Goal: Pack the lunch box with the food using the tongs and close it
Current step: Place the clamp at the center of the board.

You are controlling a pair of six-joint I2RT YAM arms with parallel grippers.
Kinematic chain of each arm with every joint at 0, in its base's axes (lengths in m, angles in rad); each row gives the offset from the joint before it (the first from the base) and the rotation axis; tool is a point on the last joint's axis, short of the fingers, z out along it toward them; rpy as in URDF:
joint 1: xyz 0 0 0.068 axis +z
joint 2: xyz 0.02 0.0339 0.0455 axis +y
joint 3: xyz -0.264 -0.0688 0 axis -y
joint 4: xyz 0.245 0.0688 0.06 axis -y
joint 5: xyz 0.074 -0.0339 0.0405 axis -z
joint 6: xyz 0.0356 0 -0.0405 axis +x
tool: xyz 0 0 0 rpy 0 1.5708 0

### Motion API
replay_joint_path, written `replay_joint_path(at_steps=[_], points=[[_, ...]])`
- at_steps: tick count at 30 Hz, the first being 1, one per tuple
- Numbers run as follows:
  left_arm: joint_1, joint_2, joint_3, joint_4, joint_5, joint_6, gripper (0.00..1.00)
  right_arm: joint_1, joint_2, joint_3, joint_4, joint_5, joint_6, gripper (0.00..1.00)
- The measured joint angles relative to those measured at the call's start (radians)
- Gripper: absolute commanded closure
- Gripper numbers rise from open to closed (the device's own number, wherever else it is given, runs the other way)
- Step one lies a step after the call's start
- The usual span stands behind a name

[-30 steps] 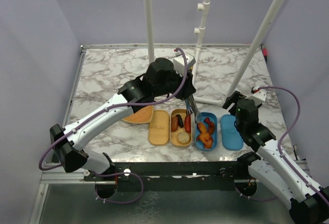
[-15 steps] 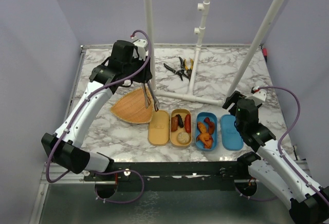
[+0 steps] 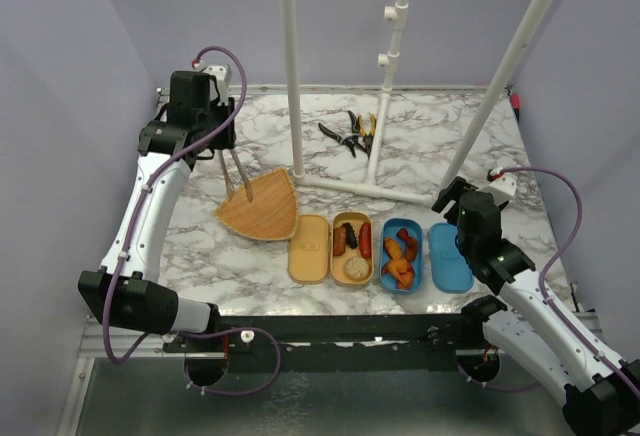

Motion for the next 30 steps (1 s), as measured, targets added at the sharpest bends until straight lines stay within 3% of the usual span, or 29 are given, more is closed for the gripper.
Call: replay_joint_path(at_steps=[5,12,30], points=[[0.126,0.056,0.059,-0.020,-0.121,0.014,0.63,0.000,0.010,0.000,0.012,0.000,-0.014,0.21],[0.258,0.157,0.079,-0.053,-0.141,0.032,0.62,0.000,0.023,0.000,0.017,-0.001,-0.026,0.21],[0.291,0.333,0.101,-0.100,-0.053,0.074,0.61,0.000,-0.002,0.000,0.025,-0.001,-0.032,0.21]])
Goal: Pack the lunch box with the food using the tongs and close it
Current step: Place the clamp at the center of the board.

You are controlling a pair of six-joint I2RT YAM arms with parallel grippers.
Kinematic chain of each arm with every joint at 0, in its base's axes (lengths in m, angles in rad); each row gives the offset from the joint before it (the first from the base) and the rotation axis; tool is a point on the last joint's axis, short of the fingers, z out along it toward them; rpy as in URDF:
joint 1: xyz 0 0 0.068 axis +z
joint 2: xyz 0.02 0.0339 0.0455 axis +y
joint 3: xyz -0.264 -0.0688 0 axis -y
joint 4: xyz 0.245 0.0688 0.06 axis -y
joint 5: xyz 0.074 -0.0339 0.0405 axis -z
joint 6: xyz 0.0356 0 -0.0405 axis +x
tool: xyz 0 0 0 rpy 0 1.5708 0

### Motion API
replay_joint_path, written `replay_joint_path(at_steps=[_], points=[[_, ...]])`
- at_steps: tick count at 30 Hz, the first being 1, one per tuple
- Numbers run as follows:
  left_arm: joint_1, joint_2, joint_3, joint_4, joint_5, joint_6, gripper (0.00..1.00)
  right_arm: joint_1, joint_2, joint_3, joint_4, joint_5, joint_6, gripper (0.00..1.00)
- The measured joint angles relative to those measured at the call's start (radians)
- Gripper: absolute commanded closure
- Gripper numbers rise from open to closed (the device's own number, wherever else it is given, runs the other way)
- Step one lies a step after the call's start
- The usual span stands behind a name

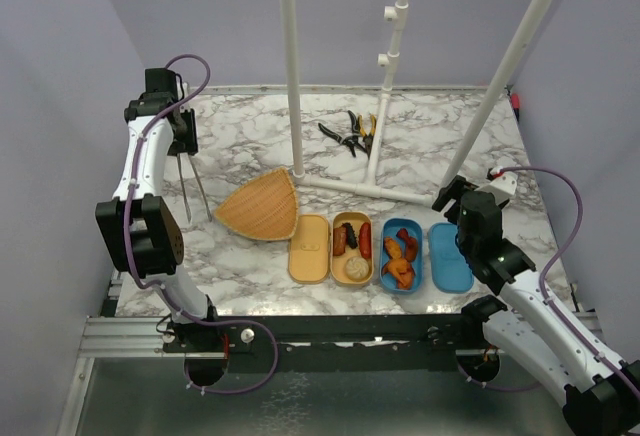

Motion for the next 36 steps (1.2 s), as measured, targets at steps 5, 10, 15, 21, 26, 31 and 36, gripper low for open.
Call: replay_joint_path(at_steps=[5,10,15,21,26,31,36], points=[[0.000,0.068,0.006,0.000,0.002,0.000,0.61,0.000,-0.008,0.000,-0.010,0.000,0.002,0.21],[0.000,0.123,0.019,0.010,0.005,-0.001,0.59,0.000,-0.008,0.000,-0.019,0.000,0.007,0.21],[0.000,0.177,0.010,0.064,0.005,-0.006,0.59,0.000,-0.008,0.000,-0.021,0.000,0.008,0.21],[0.000,0.187,-0.065,0.166,-0.034,-0.025,0.59,0.000,-0.013,0.000,-0.038,0.000,0.008,0.21],[0.000,0.212,-0.113,0.249,-0.042,-0.027,0.59,0.000,-0.023,0.000,-0.045,0.000,0.011,0.21],[0.000,0.266,-0.142,0.298,-0.034,-0.038,0.57,0.000,-0.029,0.000,-0.059,0.000,0.026,0.21],[0.000,0.321,-0.143,0.314,-0.028,-0.050,0.52,0.000,-0.036,0.000,-0.079,0.000,0.030,0.20]])
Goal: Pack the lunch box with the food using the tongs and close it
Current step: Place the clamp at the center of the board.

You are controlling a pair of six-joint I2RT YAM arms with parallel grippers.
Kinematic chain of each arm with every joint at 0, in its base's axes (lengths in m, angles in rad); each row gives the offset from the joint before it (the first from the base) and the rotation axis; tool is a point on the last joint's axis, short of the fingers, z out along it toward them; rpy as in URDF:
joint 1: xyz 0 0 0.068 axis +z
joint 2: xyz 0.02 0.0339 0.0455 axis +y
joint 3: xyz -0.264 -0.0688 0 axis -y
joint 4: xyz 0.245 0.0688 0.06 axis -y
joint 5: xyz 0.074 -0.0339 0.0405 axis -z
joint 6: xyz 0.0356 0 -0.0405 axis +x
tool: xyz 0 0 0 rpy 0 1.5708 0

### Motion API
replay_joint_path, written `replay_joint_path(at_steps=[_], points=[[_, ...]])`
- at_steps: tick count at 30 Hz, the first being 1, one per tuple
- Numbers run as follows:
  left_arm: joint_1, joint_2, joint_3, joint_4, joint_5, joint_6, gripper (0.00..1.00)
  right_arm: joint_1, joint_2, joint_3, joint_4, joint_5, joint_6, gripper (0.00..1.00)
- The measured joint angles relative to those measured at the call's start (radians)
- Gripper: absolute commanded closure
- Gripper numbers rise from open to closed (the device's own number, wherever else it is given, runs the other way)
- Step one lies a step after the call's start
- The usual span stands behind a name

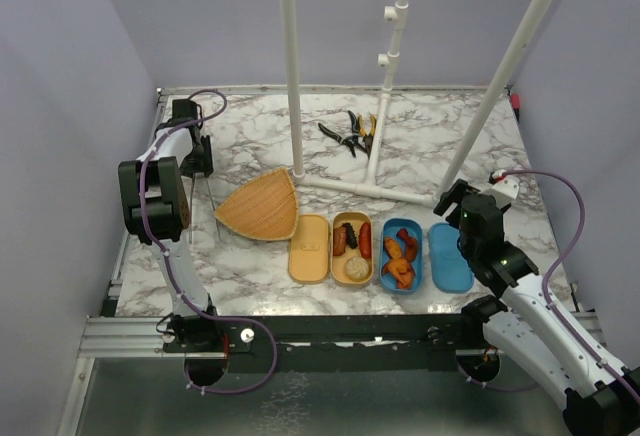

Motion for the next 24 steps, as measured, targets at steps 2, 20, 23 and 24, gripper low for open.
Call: replay_joint_path(at_steps=[2,20,23,24], points=[[0.000,0.009,0.000,0.001,0.000,-0.008,0.49,0.000,0.000,0.000,-0.008,0.000,0.001,0.20],[0.000,-0.092,-0.027,0.033,-0.085,-0.049,0.30,0.000,-0.028,0.053,-0.111,0.001,0.009,0.13],[0.000,-0.167,-0.049,0.051,-0.096,-0.057,0.29,0.000,-0.018,0.064,-0.160,0.001,0.040,0.14],[0.000,-0.206,-0.061,0.063,-0.097,-0.062,0.29,0.000,-0.007,0.069,-0.176,0.001,0.051,0.14]])
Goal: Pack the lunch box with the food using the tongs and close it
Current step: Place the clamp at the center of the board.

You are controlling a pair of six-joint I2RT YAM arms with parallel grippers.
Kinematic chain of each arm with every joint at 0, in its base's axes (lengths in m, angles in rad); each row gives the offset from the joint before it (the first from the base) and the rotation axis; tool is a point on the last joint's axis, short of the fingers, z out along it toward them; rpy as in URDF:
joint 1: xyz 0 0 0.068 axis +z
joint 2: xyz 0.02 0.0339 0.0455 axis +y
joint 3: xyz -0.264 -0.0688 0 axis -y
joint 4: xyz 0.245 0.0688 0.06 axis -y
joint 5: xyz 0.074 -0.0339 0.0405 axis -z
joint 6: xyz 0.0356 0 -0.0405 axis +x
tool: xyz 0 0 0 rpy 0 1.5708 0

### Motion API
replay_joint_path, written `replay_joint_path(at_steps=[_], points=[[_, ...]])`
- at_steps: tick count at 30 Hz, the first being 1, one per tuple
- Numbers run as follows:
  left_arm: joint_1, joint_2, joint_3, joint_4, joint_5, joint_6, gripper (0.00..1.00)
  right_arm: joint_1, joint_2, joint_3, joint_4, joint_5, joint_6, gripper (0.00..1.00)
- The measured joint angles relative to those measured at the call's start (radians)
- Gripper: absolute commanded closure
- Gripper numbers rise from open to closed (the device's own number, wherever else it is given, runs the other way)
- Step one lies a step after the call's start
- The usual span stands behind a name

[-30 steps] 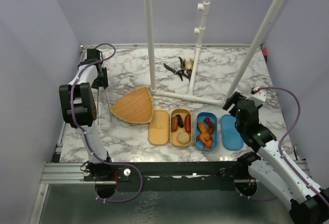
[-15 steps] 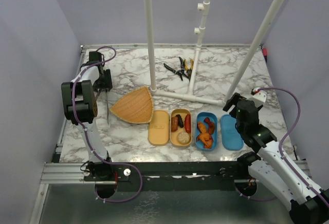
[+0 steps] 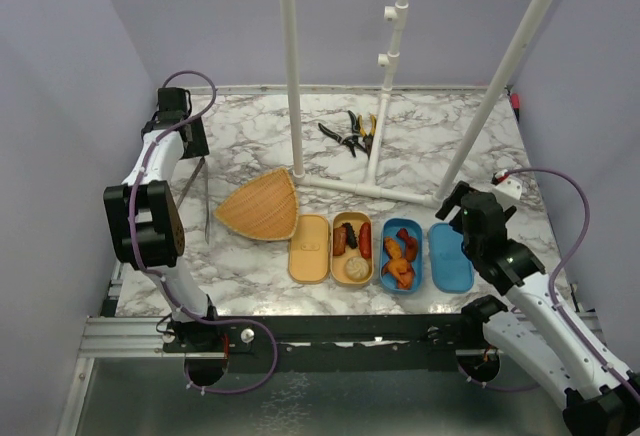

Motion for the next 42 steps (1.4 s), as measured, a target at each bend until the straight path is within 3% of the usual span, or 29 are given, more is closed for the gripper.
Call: replay_joint_path(at_steps=[7,15,19,30,42], points=[[-0.010,-0.152,-0.049,0.056,0.013,-0.032,0.29,-0.071,0.090,0.024,-0.087,-0.029,0.082,0.16],[-0.083,-0.186,-0.076,0.088,0.049,-0.051,0.29,-0.454,0.221,0.008,-0.076,-0.327,0.102,0.21],[-0.114,-0.195,-0.086,0.098,0.090,-0.065,0.29,-0.582,0.294,-0.003,-0.074,-0.454,0.103,0.26],[-0.133,-0.225,-0.089,0.104,0.130,-0.069,0.29,-0.601,0.426,-0.014,-0.072,-0.548,0.103,0.36],[-0.133,-0.238,-0.090,0.110,0.231,-0.089,0.29,-0.601,0.466,-0.014,-0.067,-0.584,0.094,0.45]])
